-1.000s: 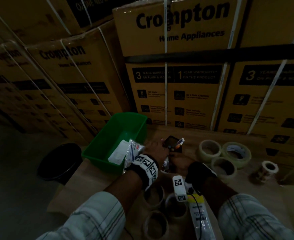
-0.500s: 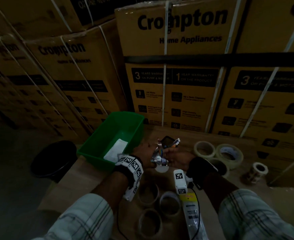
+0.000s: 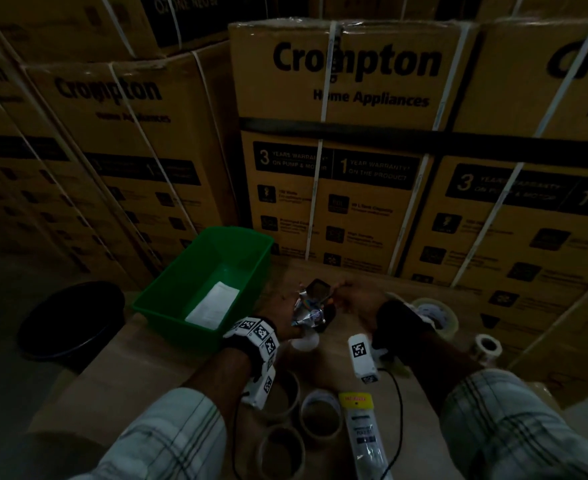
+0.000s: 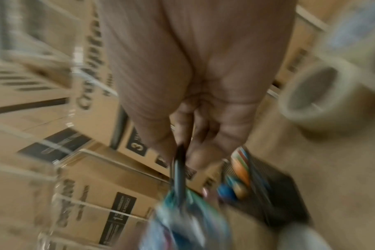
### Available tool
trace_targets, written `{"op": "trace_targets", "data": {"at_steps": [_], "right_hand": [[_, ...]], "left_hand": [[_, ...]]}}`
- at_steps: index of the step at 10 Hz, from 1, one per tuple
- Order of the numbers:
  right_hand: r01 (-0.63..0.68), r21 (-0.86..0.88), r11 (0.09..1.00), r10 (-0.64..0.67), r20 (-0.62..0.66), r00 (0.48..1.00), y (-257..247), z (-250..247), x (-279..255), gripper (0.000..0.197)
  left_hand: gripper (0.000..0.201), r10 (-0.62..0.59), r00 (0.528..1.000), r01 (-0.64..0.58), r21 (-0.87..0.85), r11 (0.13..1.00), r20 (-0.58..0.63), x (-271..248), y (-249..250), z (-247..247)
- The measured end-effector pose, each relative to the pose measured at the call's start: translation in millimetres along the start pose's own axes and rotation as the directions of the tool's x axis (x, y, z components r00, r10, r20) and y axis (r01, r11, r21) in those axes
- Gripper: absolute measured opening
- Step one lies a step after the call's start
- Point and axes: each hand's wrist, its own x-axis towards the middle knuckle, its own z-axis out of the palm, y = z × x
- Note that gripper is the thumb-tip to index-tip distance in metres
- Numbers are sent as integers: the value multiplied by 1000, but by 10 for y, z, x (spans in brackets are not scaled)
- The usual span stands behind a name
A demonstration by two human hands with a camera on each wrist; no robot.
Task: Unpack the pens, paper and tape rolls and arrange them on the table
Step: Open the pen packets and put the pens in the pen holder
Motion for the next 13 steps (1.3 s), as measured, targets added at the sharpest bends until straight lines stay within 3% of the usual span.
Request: {"op": "trace_targets", "data": {"at_steps": [1, 2, 3, 4, 5, 6, 7, 8, 9, 10, 12, 13], "right_hand": [[109, -129, 986, -133, -196, 972, -256, -170, 36, 22], [207, -273, 940, -288, -301, 909, -417, -255, 131, 14], [181, -406, 896, -331, -336, 882, -461, -210, 164, 8], [130, -556, 821, -350, -310, 884, -426, -86, 208, 10], [86, -650, 755, -302, -229, 925, -357, 61, 232, 16], [28, -648, 761, -235, -235, 943, -212, 191, 240, 29], [45, -625, 779, -231, -220, 948, -158, 291, 159, 17], [89, -555, 827, -139, -48, 989, -84, 372, 113, 20], [-30, -412, 911, 31, -5, 1000, 72, 371, 120, 17], [-150, -49, 987, 150, 1, 989, 225, 344, 67, 27], [-204, 336, 919, 181, 98, 979, 485, 407, -34, 28], [-218, 405, 888, 192, 105, 976, 534, 450, -70, 28]], "left_hand": [[82, -48, 999, 48, 9, 999, 10, 5, -67, 91], [81, -76, 997, 75, 19, 997, 31, -5, -130, 173], [84, -63, 998, 63, 15, 998, 14, 2, -204, 258], [82, -44, 999, 44, 11, 999, 1, 31, -250, 272], [83, -30, 1000, 30, 10, 999, 4, 39, -272, 255], [85, -35, 999, 35, -29, 999, 13, 21, -283, 230], [83, -10, 1000, 10, -25, 1000, -16, 9, -268, 181], [84, -15, 999, 14, -24, 1000, -37, -6, -170, 94], [88, -32, 998, 36, 71, 997, -50, -10, -16, -27], [77, 2, 999, 7, 274, 962, -34, -41, 164, -149], [67, 99, 990, -139, 595, 791, 100, -70, 457, -204], [73, 88, 986, -157, 623, 766, 140, -110, 509, -225]]}}
